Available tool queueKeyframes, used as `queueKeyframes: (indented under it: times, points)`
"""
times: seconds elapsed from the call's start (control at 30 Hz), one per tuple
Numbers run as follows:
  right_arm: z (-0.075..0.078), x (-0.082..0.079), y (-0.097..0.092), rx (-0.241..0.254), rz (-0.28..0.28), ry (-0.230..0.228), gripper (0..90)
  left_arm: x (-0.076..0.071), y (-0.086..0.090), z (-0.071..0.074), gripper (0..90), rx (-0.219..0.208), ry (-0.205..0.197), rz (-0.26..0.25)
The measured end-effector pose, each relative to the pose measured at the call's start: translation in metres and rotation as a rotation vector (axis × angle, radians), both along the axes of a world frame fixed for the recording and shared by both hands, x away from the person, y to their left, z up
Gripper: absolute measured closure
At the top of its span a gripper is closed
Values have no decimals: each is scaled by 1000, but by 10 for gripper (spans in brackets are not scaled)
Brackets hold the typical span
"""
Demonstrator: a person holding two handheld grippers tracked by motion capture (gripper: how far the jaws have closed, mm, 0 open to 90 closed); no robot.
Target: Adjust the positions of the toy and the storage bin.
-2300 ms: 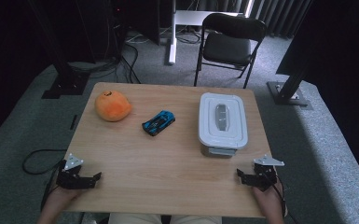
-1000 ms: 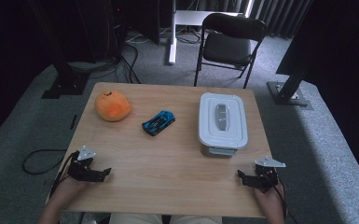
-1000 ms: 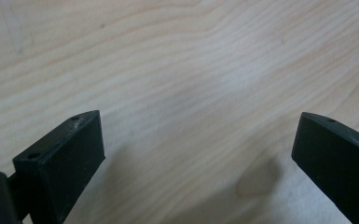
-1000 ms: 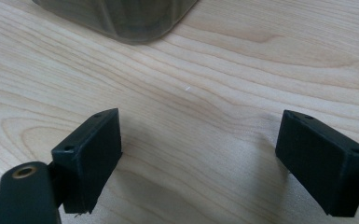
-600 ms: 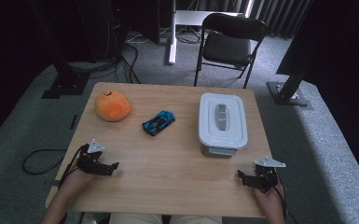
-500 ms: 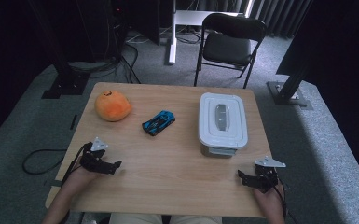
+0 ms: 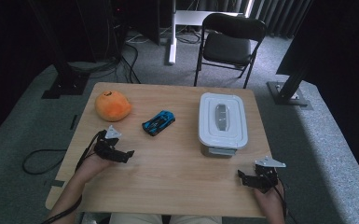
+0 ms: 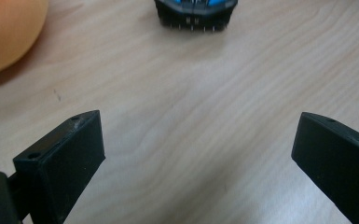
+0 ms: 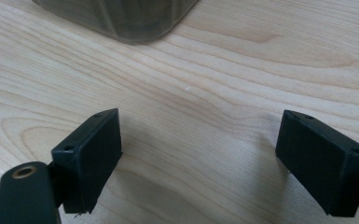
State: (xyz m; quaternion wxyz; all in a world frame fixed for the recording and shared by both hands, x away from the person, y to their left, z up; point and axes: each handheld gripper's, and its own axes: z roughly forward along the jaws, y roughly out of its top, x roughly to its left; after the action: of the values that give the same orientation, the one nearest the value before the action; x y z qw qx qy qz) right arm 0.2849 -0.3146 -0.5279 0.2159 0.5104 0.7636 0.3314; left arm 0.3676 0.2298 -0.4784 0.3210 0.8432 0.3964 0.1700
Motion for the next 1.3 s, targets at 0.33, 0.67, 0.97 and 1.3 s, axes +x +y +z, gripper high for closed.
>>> queueKeyframes:
  times: [0.33, 0.67, 0.97, 1.3]
  points:
    - [0, 0, 0, 0, -1, 0, 138, 21, -18, 7, 29, 2, 2, -13]
    - [0, 0, 0, 0, -2, 0, 138, 45, -42, 13, 29, 0, -2, -42]
    - [0, 0, 0, 1, -3, 1, 138, 66, -61, 13, 30, 11, 18, -66]
    - [0, 0, 0, 1, -3, 0, 138, 89, -73, 11, 30, 16, 35, -49]
